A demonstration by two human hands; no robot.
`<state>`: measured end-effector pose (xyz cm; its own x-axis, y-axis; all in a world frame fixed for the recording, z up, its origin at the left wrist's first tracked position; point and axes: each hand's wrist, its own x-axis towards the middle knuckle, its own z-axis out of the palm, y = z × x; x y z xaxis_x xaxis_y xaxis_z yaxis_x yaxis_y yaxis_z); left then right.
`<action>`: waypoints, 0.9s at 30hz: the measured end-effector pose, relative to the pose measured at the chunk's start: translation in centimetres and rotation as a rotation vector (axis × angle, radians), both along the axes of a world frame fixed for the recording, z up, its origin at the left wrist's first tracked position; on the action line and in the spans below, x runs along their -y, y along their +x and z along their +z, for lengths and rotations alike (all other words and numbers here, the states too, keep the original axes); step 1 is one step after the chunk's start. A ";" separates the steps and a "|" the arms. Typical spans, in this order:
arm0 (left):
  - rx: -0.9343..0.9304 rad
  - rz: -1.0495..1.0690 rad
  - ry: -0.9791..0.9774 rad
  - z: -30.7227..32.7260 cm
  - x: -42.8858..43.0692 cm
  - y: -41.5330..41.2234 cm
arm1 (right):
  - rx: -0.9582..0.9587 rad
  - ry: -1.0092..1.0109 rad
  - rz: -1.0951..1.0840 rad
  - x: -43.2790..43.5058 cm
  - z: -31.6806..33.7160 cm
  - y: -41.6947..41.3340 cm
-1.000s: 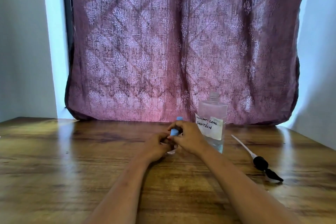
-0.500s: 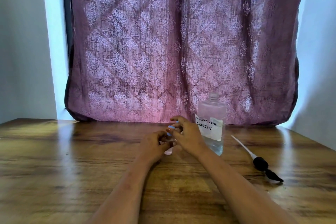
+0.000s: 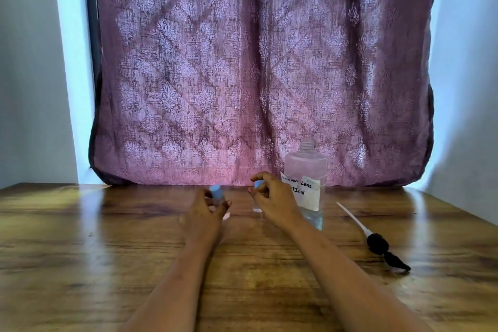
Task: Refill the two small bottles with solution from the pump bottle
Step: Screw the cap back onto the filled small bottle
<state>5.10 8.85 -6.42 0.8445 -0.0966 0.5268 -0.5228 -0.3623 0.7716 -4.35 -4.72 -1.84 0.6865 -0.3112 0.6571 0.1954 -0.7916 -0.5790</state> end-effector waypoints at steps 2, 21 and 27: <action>-0.076 0.010 -0.035 -0.1 0.0 0.1 | -0.022 0.002 0.008 0.1 0.0 0.1; -0.181 0.029 -0.011 0.0 -0.2 0.7 | -0.128 -0.025 -0.010 0.6 -0.6 0.3; -0.237 0.036 -0.035 -0.2 -0.1 1.2 | -0.161 -0.051 -0.018 0.9 -0.8 0.2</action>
<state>6.26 8.93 -6.61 0.9475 -0.0492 0.3159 -0.3128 -0.3483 0.8837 -4.19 -5.61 -2.62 0.7789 -0.2932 0.5544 0.0891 -0.8233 -0.5605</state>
